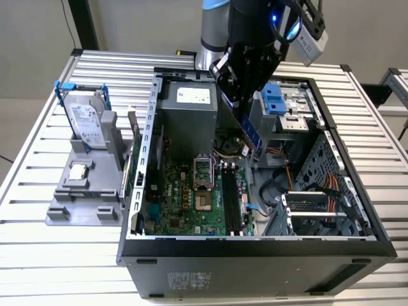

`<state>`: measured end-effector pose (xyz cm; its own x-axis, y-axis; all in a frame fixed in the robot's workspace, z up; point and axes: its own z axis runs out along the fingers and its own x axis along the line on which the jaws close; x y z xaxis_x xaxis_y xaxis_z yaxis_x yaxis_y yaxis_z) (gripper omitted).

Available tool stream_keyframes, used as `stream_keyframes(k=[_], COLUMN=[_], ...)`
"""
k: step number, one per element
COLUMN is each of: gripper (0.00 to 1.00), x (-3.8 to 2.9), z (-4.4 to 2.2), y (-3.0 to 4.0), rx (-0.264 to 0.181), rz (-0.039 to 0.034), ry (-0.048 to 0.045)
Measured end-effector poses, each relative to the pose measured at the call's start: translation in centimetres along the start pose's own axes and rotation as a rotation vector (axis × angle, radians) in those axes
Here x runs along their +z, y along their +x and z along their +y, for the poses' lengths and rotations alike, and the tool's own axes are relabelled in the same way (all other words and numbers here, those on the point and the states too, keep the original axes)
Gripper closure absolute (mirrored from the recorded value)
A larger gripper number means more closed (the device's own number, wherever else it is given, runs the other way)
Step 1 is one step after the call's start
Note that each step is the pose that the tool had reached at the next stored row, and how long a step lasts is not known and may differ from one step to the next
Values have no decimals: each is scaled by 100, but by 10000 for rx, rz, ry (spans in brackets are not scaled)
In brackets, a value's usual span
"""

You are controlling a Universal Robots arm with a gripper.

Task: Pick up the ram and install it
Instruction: 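Insert the ram into the slot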

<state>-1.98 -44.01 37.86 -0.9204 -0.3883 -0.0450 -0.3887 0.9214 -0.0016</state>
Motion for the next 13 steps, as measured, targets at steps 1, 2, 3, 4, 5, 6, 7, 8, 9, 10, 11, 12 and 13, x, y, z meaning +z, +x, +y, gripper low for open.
stream_keyframes(k=[1, 2, 3, 4, 5, 6, 7, 8, 9, 10, 11, 12, 13], gripper=[100, 100, 100, 100, 100, 100, 100, 100, 100, 100, 100, 100, 100], x=[0, 0, 0, 0, 0, 0, 0, 0, 0, 0, 0, 0, 0], z=[0, 0, 0, 0, 0, 0, 0, 0, 0, 0, 0, 0, 0], y=[0, 0, 0, 0, 0, 0, 0, 0, 0, 0, 0, 0, 0], rx=[75, 149, 227, 307, 383, 462, 549, 626, 711, 801, 890, 971, 1058], rz=[0, 0, 1, 1, 1, 1, 1, 1, 1, 1, 1, 1, 1], ry=[3, 7, 10, 14, 17, 21, 24, 28, 32, 35, 40, 43, 46])
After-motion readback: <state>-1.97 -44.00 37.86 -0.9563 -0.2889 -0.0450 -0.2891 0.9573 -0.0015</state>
